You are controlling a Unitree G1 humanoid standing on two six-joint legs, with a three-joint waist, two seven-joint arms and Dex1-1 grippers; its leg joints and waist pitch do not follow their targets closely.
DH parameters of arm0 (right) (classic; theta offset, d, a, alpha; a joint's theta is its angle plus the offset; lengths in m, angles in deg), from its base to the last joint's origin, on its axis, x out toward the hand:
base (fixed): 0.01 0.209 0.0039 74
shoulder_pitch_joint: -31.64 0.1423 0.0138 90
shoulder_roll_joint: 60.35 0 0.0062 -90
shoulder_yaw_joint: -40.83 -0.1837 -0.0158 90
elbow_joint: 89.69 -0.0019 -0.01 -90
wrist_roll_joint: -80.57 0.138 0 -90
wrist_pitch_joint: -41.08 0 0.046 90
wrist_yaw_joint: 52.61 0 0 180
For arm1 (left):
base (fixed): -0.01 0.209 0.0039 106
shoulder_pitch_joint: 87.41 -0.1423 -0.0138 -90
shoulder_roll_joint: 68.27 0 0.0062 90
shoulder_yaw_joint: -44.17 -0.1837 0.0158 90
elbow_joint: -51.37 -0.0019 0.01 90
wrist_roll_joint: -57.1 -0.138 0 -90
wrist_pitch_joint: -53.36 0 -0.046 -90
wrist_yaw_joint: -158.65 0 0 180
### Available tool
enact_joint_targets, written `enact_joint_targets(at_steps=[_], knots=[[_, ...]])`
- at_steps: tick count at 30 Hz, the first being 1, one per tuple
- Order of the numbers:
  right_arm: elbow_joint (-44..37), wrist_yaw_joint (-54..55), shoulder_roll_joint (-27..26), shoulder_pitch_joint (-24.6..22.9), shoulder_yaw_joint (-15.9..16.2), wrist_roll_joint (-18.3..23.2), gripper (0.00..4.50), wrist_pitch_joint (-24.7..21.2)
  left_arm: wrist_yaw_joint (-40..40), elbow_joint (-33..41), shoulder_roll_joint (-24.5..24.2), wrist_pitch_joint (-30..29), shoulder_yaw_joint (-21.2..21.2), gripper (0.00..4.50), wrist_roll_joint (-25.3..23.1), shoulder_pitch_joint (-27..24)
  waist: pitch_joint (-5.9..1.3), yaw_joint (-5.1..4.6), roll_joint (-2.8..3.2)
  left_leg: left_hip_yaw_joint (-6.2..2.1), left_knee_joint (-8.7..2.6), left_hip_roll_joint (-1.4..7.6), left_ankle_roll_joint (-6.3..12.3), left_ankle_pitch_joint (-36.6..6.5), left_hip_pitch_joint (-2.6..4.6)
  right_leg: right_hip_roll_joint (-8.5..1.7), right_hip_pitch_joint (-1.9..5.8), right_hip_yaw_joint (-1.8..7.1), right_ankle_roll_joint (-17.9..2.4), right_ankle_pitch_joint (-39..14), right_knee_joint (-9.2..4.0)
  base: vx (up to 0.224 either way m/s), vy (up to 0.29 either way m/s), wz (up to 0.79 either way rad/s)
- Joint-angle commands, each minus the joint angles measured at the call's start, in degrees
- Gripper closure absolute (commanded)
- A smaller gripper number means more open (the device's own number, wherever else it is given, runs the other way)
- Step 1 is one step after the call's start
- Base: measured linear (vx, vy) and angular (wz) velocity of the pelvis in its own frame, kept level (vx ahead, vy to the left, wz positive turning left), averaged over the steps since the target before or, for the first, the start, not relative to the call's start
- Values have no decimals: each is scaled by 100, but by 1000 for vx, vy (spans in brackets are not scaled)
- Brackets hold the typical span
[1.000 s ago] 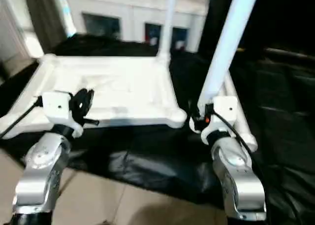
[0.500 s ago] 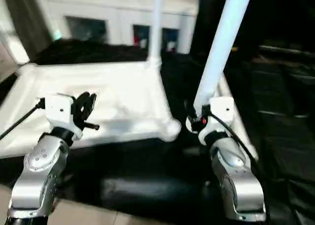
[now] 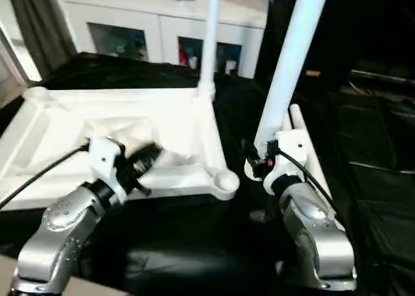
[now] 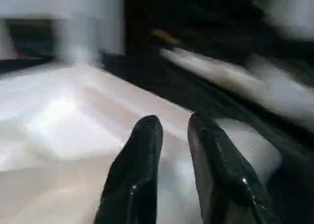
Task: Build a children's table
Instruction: Insert table leg to table base
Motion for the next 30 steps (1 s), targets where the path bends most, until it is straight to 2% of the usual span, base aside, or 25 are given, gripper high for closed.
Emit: enact_joint_targets(at_steps=[1,2,3,4,5,6,7,8,9,11,13,14,16,17,18,19,20,21,22,23,24,26,28,30], knots=[[53,-193,97,113,-28,67,256,-2,533,-345,-163,-16,-228,298,-95,320,-154,-17,-69,-138,-577,476,-135,-1602,208,-598,111,335,-854,-1206,-638,-72,17,4],[53,-193,97,113,-28,67,256,-2,533,-345,-163,-16,-228,289,-95,320,-138,-6,-59,-123,-588,482,-163,-1686,234,-618,70,348,-797,-1512,-675,-58,7,3],[115,-367,223,195,-14,133,256,-81,994,-802,-355,188,-420,289,-261,700,-139,3,-52,-118,-602,495,-240,-1785,265,-642,44,354,-738,-1824,-706,-58,7,3],[133,-409,259,219,-4,137,256,-94,1122,-931,-403,259,-476,289,-303,802,-124,7,-53,-119,-629,490,-290,-1863,268,-642,26,353,-628,-2081,-748,-56,8,1],[192,-542,366,271,53,111,256,-87,1518,-1295,-534,356,-680,289,-423,1093,-124,1,-64,-126,-642,498,-324,-1894,268,-656,33,351,-603,-2130,-748,0,0,0],[192,-542,366,271,53,111,256,-87,1518,-1295,-534,356,-680,289,-423,1093,-143,-11,-71,-141,-675,509,-361,-1790,227,-667,89,329,-593,-1998,-713,0,0,0],[208,-586,397,281,68,106,256,-82,1638,-1401,-590,373,-758,289,-433,1183,-155,-12,-71,-144,-689,522,-356,-1678,203,-678,117,318,-628,-1799,-693,0,0,0],[268,-635,451,333,90,72,256,-42,1840,-1896,-657,602,-963,289,-620,1567,-168,-11,-30,-143,-702,519,-312,-1516,191,-677,135,296,-673,-1517,-687,0,0,0],[290,-642,461,353,90,69,256,-32,1877,-2070,-663,674,-1016,289,-662,1700,-190,0,-38,-120,-697,521,-299,-1493,236,-659,101,297,-686,-1352,-691,0,0,0],[307,-658,474,379,83,81,256,-33,1961,-2438,-595,753,-1071,289,-708,1992,-206,-7,-43,-105,-679,513,-297,-1396,214,-676,115,308,-827,-944,-659,0,0,0],[304,-682,484,378,87,63,256,-30,1973,-2733,-534,896,-1128,289,-806,2200,-230,3,-48,-85,-645,522,-204,-1131,208,-692,134,307,-976,-409,-621,0,0,0],[287,-691,482,357,91,55,256,-25,2068,-2940,-484,936,-1184,289,-832,2333,-251,14,-37,-78,-619,518,-110,-859,186,-698,164,298,-1073,-13,-579,0,0,0],[263,-702,485,328,98,53,256,-23,2179,-3138,-434,983,-1245,289,-852,2448,-291,37,-60,-52,-566,504,134,-359,176,-694,195,284,-1200,730,-521,0,0,0],[249,-715,487,310,103,50,256,-22,2242,-3271,-396,1032,-1274,289,-877,2519,-298,41,-62,-56,-557,512,194,-250,169,-697,203,278,-1236,907,-499,0,0,0],[232,-727,491,290,112,46,256,-20,2293,-3511,-343,1146,-1331,289,-932,2641,-306,52,22,-59,-534,502,272,-152,155,-700,204,271,-1291,1090,-478,0,0,0],[215,-731,494,273,119,44,256,-22,2362,-3680,-301,1228,-1389,289,-970,2732,-311,39,-15,-43,-524,495,317,-135,165,-681,196,271,-1300,1154,-499,0,0,0],[206,-733,496,263,122,42,256,-23,2439,-3838,-257,1276,-1426,289,-985,2814,-360,48,-9,-50,-489,499,381,41,158,-680,221,269,-1345,1485,-447,0,0,0],[201,-733,498,258,122,42,256,-24,2488,-3927,-231,1298,-1448,289,-989,2862,-371,66,5,-49,-464,497,477,243,139,-673,203,260,-1404,1829,-408,0,0,0],[198,-732,498,256,120,43,256,-26,2513,-3963,-217,1302,-1456,289,-991,2883,-350,63,-11,-40,-471,503,535,152,129,-677,190,252,-1467,1866,-416,0,0,0],[195,-727,496,252,114,41,256,-29,2589,-3989,-191,1290,-1455,289,-964,2901,-339,69,12,-45,-479,512,538,55,127,-693,192,250,-1494,1769,-426,0,0,0],[192,-719,494,247,103,38,256,-30,2665,-3977,-169,1258,-1450,289,-923,2909,-327,72,38,-53,-494,527,502,-139,130,-706,196,247,-1531,1524,-445,0,0,0],[193,-707,485,239,81,28,256,-26,2739,-4027,-125,1255,-1429,289,-884,2945,-302,60,19,-50,-525,551,415,-407,145,-707,197,250,-1573,1130,-486,0,0,0],[195,-701,481,239,76,18,256,-20,2675,-4147,-111,1367,-1442,289,-961,2993,-283,65,42,-49,-543,553,317,-592,155,-712,194,256,-1564,748,-513,0,0,0],[204,-700,479,247,74,18,256,-15,2608,-4390,-94,1559,-1479,289,-1092,3083,-269,63,34,-45,-555,549,264,-686,160,-706,191,264,-1528,549,-544,0,0,0]])
